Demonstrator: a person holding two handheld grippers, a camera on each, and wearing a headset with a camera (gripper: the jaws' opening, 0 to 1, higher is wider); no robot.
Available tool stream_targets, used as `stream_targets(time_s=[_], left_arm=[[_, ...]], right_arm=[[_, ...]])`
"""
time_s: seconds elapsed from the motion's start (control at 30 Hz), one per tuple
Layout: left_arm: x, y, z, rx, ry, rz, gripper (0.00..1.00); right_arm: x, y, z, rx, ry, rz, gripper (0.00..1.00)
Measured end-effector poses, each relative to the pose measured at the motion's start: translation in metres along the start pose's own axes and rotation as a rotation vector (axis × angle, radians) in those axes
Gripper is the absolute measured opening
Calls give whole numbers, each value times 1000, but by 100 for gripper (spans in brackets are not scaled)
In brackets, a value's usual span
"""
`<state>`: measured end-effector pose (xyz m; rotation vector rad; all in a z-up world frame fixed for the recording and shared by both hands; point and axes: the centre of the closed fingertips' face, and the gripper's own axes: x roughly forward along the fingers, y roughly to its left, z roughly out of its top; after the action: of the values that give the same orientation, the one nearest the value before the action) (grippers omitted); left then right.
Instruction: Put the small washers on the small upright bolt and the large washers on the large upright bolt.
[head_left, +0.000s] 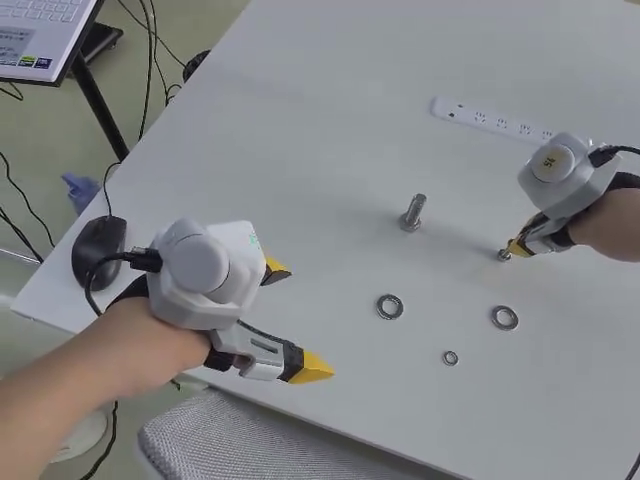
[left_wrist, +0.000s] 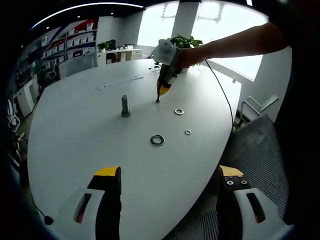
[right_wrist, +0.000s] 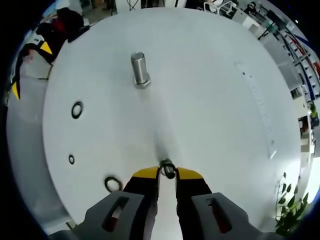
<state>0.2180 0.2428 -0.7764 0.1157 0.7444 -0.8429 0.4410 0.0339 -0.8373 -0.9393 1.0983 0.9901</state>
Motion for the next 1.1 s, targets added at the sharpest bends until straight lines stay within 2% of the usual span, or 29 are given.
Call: stream_targets(time_s=[0.53,0.9,1.1], left_arm=[[-1,2,-4,-19,21,10,77],[0,3,7,-28,-7,15,77],[-2,7,21,-18,-68,39,81]], right_arm=[[19,4,-6,-2,10,18,13],[20,3,-5,8,-1,28,13],[21,2,-5,10,-2,30,13]])
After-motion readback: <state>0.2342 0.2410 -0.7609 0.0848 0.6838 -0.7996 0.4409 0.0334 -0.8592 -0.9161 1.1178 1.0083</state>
